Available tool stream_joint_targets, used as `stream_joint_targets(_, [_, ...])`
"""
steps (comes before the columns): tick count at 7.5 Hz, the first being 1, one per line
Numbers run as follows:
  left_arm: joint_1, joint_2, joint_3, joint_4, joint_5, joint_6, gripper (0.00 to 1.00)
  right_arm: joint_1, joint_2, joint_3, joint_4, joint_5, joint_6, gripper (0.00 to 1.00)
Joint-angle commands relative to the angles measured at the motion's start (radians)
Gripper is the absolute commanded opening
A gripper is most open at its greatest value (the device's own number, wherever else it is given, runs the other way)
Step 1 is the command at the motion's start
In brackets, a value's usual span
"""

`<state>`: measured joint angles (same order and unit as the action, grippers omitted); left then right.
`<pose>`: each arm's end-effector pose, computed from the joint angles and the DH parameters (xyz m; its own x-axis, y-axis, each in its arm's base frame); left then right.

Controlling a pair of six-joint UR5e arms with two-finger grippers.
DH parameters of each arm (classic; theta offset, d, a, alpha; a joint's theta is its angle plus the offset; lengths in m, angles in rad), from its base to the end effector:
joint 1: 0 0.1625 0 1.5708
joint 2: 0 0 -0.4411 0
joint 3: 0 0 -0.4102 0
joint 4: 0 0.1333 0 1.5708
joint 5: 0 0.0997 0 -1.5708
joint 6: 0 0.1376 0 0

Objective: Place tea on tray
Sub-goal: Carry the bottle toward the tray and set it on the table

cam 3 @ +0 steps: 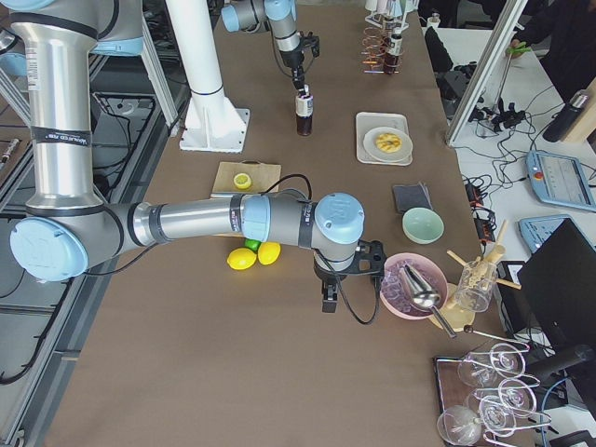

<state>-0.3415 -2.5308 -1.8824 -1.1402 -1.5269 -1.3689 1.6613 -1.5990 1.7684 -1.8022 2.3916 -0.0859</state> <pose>0.5669 -0.3494 0.0408 0.6887 -0.0322 -0.7243 0.2320 0.9563 0.1781 0.0764 -0.4806 0.6341 0.6800 0.0211 0.7329 -0.0320 0.9995 0.0009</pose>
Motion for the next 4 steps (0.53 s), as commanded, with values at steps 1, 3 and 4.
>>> stream_joint_targets(1, [0.001,0.021,0.029,-0.033,0.002,0.005,0.00,0.000,0.001,0.000,0.000,0.000,0.000,1.00])
stream_joint_targets(3, [0.001,0.015,0.043,-0.032,0.004,0.011,0.00,0.000,0.001,-0.003,0.000,0.000,0.000,1.00])
stream_joint_targets(4, [0.001,0.015,0.045,-0.032,0.004,0.020,0.00,0.000,0.001,-0.003,0.001,0.000,0.000,1.00])
